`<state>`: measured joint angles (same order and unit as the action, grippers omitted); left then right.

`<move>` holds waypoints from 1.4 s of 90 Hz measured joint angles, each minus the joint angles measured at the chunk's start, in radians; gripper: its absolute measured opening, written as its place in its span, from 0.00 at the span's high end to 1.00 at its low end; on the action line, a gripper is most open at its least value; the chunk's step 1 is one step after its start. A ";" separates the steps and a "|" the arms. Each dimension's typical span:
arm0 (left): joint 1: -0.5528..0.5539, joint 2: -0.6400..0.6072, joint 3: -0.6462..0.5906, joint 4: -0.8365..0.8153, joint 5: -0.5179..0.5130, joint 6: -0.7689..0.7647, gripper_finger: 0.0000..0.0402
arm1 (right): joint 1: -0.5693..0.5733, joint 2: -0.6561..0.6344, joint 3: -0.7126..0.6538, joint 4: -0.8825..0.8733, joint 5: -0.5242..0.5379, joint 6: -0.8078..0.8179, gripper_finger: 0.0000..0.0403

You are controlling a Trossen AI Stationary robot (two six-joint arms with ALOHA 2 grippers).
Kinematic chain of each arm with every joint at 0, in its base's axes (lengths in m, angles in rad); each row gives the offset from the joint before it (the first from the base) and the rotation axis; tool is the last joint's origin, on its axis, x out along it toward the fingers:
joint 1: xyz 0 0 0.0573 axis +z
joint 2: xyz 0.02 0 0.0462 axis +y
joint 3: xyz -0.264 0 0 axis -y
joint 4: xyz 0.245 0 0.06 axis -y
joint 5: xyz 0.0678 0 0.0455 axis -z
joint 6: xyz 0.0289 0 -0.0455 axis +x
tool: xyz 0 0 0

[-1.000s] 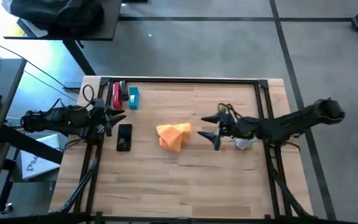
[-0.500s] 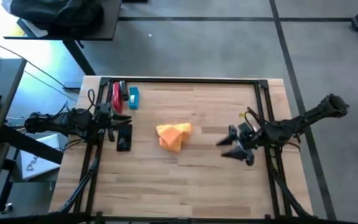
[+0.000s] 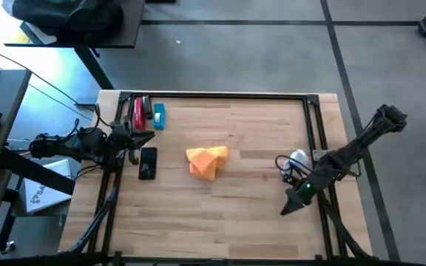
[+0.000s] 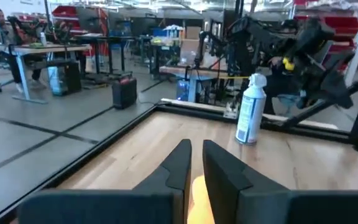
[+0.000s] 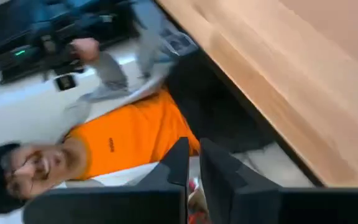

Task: Apply microfiber cloth
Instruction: Return to Home Position

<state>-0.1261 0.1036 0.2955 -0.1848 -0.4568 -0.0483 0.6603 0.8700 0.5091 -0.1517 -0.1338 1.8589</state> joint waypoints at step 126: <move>0.000 -0.099 -0.194 0.183 0.184 -0.087 0.96 | -0.142 0.060 0.000 -0.597 0.739 -0.640 1.00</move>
<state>-0.1261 0.0047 0.1012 -0.0017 -0.2731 -0.1353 0.5181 0.9300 0.5095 -0.7485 0.6047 1.2187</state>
